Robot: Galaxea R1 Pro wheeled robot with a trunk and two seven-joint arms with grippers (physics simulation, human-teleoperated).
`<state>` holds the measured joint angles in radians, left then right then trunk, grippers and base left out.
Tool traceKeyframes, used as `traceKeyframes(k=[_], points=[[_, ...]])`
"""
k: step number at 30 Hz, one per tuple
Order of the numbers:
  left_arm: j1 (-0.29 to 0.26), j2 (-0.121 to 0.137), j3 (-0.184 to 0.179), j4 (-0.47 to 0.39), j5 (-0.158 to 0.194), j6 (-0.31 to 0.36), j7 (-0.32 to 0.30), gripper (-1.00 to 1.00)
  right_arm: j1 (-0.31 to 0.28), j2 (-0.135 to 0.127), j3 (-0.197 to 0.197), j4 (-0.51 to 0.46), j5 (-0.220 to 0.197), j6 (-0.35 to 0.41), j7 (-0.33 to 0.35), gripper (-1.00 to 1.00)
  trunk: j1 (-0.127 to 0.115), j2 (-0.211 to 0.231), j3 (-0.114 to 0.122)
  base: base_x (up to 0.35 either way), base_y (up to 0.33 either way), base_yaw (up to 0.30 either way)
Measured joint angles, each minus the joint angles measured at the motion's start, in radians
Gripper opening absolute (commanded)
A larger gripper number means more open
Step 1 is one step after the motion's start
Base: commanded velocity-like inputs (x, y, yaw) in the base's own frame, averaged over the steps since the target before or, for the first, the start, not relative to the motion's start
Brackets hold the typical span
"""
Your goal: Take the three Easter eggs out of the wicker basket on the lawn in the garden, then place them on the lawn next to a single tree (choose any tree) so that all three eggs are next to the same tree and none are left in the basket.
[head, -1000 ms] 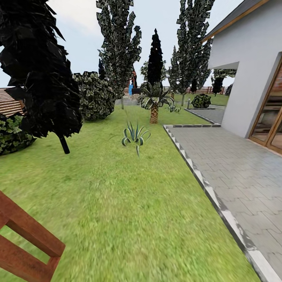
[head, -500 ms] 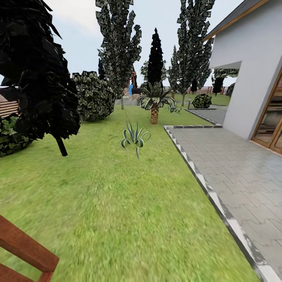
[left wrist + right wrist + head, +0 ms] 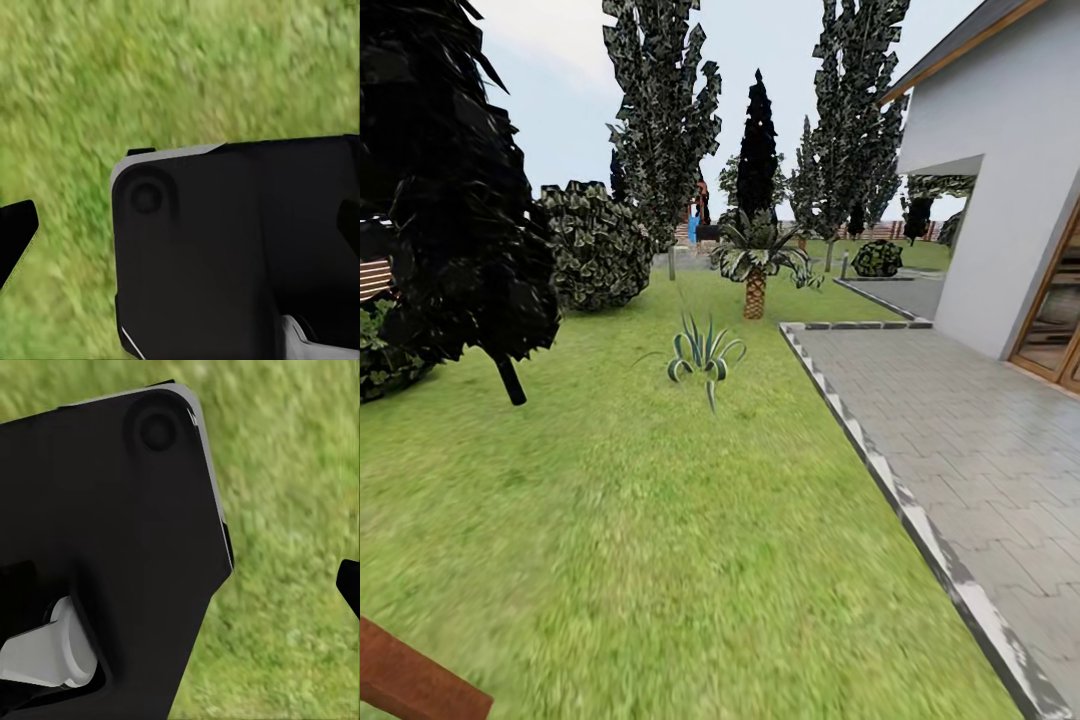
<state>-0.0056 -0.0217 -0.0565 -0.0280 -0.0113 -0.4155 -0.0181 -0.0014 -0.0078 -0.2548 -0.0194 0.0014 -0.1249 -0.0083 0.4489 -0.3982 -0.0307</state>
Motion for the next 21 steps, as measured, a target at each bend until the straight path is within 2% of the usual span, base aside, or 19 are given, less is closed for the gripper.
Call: traceKeyframes(k=[21], points=[[0.0, 0.0, 0.0, 0.0, 0.001, -0.001, 0.0, 1.0, 0.0, 0.0, 0.0, 0.0, 0.0, 0.0, 0.0, 1.0, 0.0, 0.0, 0.0, 0.298, 0.0, 0.0]])
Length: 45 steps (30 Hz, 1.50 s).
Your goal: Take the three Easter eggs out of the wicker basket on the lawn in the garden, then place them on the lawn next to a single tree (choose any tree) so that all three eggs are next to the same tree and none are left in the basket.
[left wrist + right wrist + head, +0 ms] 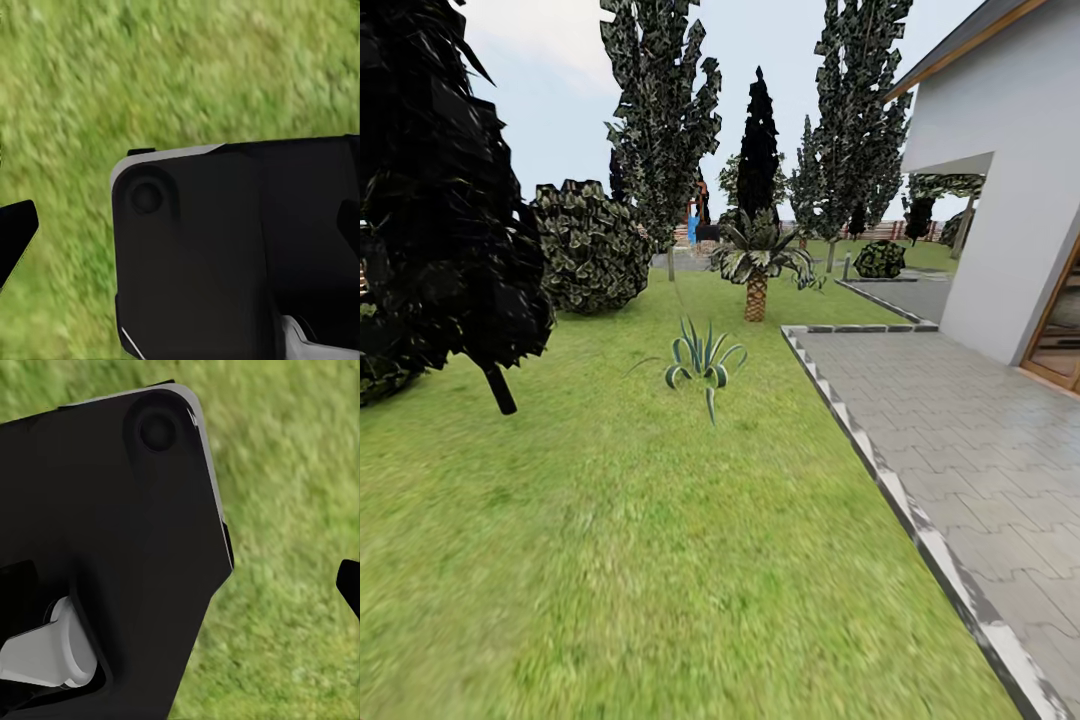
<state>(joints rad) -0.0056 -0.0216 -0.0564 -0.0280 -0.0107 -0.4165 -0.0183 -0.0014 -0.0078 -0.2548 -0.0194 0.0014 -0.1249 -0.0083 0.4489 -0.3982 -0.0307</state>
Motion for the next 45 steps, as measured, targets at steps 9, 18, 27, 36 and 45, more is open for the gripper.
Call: traceKeyframes(k=[9, 18, 27, 36, 45], points=[[0.0, 0.0, 0.0, 0.0, 0.001, 0.0, 0.0, 1.0, 0.0, 0.0, 0.0, 0.0, 0.0, 0.0, 0.0, 1.0, 0.0, 0.0, 0.0, 0.297, 0.0, 0.0], [0.0, 0.0, 0.0, 0.0, 0.0, -0.001, 0.0, 1.0, 0.0, 0.0, 0.0, 0.0, 0.0, 0.0, 0.0, 1.0, 0.0, 0.0, 0.0, 0.295, 0.0, 0.0], [0.0, 0.0, 0.0, 0.0, 0.0, -0.001, 0.0, 1.0, 0.0, 0.0, 0.0, 0.0, 0.0, 0.0, 0.0, 1.0, 0.0, 0.0, 0.0, 0.293, 0.0, 0.0], [0.0, 0.0, 0.0, 0.0, 0.0, -0.001, 0.0, 1.0, 0.0, 0.0, 0.0, 0.0, 0.0, 0.0, 0.0, 1.0, 0.0, 0.0, 0.0, 0.292, 0.0, 0.0], [0.0, 0.0, 0.0, 0.0, 0.0, 0.0, 0.0, 1.0, 0.0, 0.0, 0.0, 0.0, 0.0, 0.0, 0.0, 1.0, 0.0, 0.0, 0.0, 0.292, 0.0, 0.0]])
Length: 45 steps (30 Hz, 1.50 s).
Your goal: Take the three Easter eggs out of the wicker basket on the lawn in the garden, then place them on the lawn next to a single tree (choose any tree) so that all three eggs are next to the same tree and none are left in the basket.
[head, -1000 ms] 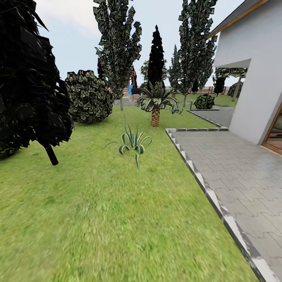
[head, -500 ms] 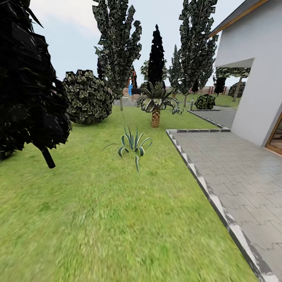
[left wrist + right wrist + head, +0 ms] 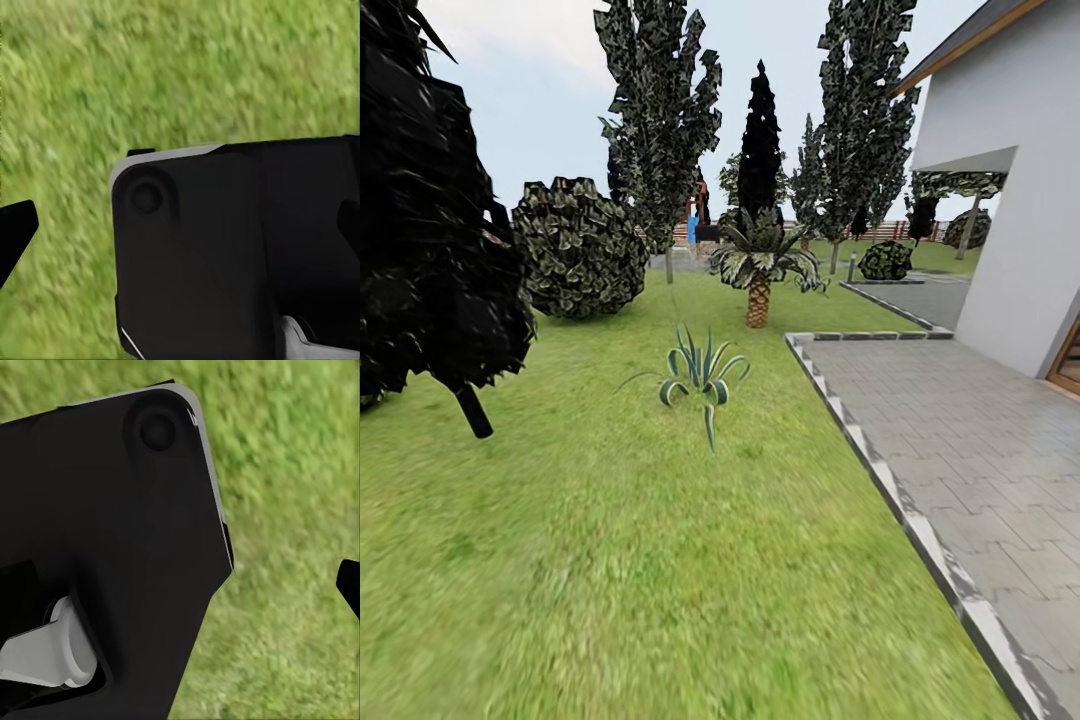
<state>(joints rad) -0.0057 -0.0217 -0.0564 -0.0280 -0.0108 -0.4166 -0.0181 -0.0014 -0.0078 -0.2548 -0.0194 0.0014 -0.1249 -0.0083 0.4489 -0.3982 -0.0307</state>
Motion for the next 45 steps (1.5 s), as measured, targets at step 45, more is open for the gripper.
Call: traceKeyframes(k=[45], points=[[0.0, -0.001, 0.0, 0.0, 0.0, -0.001, 0.0, 1.0, 0.0, 0.04, 0.011, -0.006, 0.006, 0.0, 0.01, 1.0, 0.0, 0.0, -0.002, 0.292, 0.0, 0.017]])
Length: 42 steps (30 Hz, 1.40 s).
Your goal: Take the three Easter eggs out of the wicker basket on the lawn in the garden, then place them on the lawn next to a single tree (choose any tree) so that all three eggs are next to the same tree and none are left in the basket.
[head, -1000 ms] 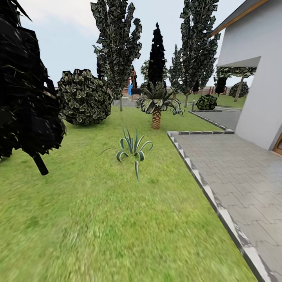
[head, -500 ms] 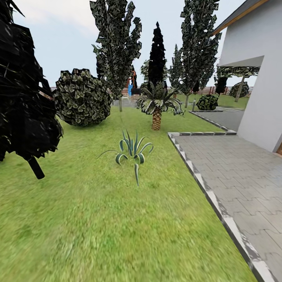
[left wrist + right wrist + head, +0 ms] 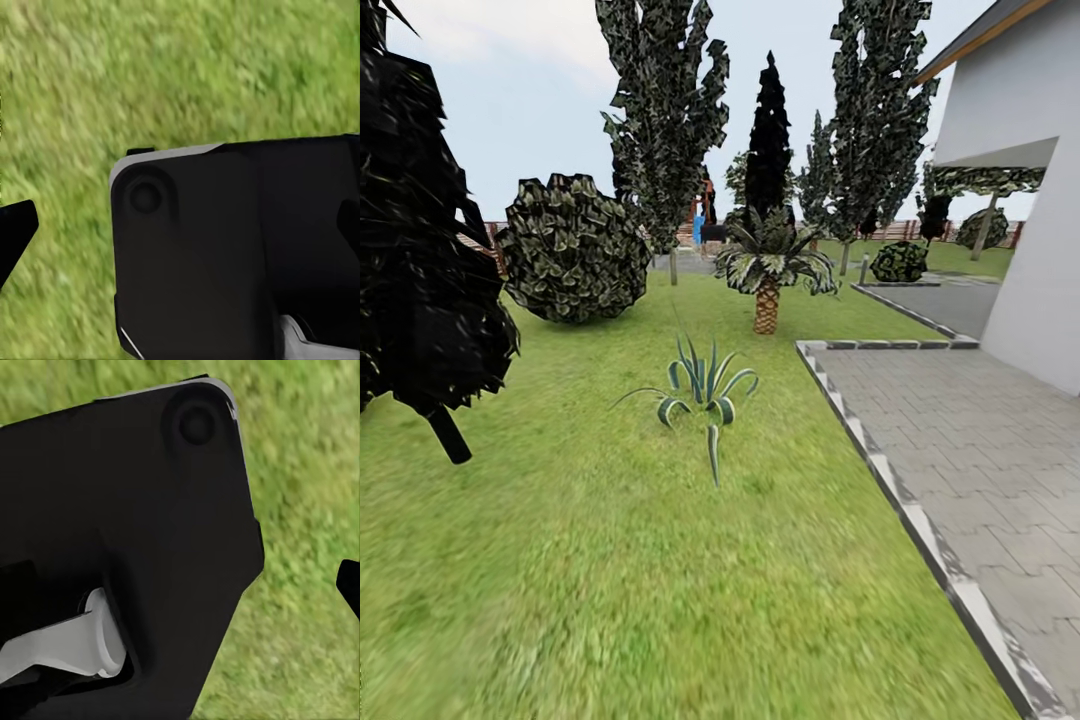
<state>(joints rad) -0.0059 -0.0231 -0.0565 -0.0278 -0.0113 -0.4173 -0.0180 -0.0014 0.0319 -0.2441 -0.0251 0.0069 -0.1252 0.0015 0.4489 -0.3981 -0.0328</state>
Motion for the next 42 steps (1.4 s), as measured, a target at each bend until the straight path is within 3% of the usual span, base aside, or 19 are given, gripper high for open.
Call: traceKeyframes(k=[19, 25, 42], points=[[0.0, 0.0, 0.0, 0.0, 0.001, 0.0, 0.0, 1.0, 0.0, 0.024, 0.005, 0.004, 0.005, 0.0, 0.001, 1.0, 0.0, 0.0, -0.015, 0.259, 0.0, 0.243], [0.0, 0.0, 0.0, 0.0, 0.001, 0.0, 0.0, 1.0, 0.0, 0.031, 0.031, 0.004, 0.007, 0.001, 0.001, 1.0, 0.0, 0.0, -0.02, 0.233, 0.014, 0.252], [0.0, 0.0, 0.0, 0.0, 0.001, 0.0, 0.0, 1.0, 0.0, 0.032, 0.044, 0.005, 0.007, 0.001, 0.001, 1.0, 0.0, 0.0, -0.035, 0.25, 0.165, 0.252]])
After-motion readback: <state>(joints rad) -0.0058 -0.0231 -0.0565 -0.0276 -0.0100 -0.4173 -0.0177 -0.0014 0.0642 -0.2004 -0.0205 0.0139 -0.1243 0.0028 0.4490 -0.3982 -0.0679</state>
